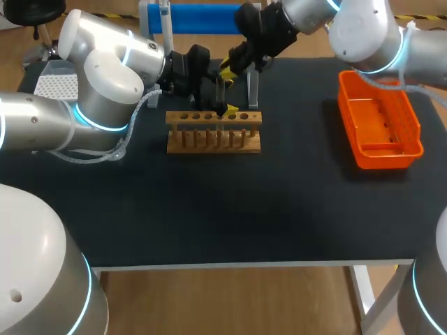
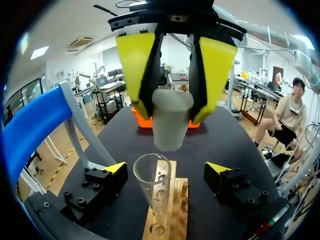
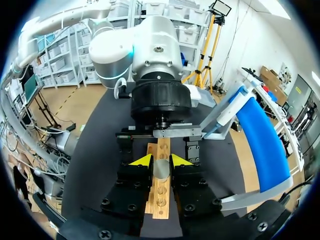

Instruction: Invert the test tube, pick up the pipette, mount the tip to pipette, aspirate from beaker and dispense into the tube, eject the tip, return the pipette, and cap with the stopper.

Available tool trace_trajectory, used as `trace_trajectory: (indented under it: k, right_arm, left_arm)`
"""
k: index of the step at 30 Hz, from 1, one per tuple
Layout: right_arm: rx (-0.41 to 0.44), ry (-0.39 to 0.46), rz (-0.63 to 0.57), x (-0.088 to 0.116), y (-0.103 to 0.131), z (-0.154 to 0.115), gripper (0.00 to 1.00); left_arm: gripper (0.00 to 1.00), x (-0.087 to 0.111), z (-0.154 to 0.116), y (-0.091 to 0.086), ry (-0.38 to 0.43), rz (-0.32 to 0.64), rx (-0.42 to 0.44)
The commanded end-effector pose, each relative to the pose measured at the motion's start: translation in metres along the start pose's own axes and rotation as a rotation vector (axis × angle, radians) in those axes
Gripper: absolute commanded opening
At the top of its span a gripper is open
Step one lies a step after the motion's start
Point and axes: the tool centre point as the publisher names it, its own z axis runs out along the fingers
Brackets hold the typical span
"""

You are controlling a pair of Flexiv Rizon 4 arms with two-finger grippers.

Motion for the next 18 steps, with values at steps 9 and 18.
trace_trajectory:
  k: [9,18]
  right_arm:
    - [0.019,0.012,0.0,-0.0048,-0.0029,0.0096,0.0]
    - [0.0,-0.008,-0.011,-0.0069,0.0036,0.0025,0.0]
  left_arm:
    - [1.0,-0.0017,-0.0001,-0.0002,0.006,-0.001,-0.002]
    - [1.0,-0.0017,-0.0001,-0.0002,0.006,-0.001,-0.002]
